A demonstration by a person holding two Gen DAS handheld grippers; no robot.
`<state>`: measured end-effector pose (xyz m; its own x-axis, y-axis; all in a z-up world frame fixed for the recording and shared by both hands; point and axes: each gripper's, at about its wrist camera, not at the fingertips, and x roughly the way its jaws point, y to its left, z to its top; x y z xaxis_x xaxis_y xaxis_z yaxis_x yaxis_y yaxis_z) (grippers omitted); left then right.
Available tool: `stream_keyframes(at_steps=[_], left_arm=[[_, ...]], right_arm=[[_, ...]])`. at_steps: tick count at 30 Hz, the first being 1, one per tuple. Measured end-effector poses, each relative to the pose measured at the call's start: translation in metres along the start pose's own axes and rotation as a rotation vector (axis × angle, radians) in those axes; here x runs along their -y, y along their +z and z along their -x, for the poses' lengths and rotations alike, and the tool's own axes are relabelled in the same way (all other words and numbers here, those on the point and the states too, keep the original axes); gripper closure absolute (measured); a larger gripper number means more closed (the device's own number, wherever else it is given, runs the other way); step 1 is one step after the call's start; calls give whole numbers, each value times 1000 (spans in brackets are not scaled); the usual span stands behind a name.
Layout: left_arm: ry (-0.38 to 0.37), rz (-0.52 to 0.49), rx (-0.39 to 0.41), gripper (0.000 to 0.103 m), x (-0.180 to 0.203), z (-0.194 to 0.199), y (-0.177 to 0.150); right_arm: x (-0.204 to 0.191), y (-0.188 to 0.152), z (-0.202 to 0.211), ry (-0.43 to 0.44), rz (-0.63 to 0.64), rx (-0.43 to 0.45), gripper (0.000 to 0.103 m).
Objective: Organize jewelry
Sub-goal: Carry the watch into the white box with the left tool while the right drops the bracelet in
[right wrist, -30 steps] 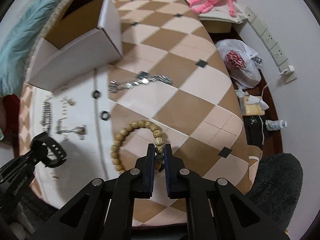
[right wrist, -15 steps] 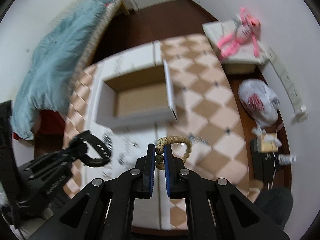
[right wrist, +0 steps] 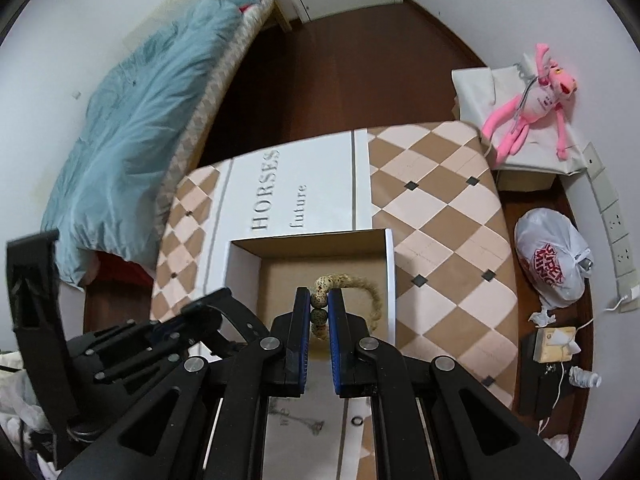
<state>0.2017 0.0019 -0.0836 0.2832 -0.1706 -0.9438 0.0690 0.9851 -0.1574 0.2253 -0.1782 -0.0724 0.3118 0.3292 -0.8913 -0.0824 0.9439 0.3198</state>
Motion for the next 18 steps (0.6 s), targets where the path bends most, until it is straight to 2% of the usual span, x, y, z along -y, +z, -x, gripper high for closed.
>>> stream_keyframes(at_steps=[6,8,9,10,11,12,13,14,16,17,18], left_arm=[[18,38,-64,93,-6,-24,21],[14,41,-71,90,-8,-29,25],[27,38,-57,85,-9,-28,26],[32,39,-46,72,-10,-27,26],[36,44,-41,62,-11,-26,27],[36,51,-38,37,-13,-25,28],[34,59,-30,19,-15,-23,28],[36,63,-20,15,-17,-21,28],[63,68,-3,14,-20,-16,28],[77,69,7,14,-22,-14,28],[95,70,21,14,-24,-12,26]], right_arm=[[6,14,-37,34,2,-102,93],[10,17,-47,40,-11,-131,92],[10,17,-50,45,-7,-140,88],[11,17,-51,44,-6,-141,84],[12,16,-51,48,-4,-137,67],[13,17,-51,45,-4,-135,48],[15,16,-49,41,-7,-128,40],[15,15,-46,37,-11,-119,32],[17,13,-40,-6,-5,-101,30],[16,11,-38,-34,6,-88,26],[16,9,-36,-62,13,-80,17]])
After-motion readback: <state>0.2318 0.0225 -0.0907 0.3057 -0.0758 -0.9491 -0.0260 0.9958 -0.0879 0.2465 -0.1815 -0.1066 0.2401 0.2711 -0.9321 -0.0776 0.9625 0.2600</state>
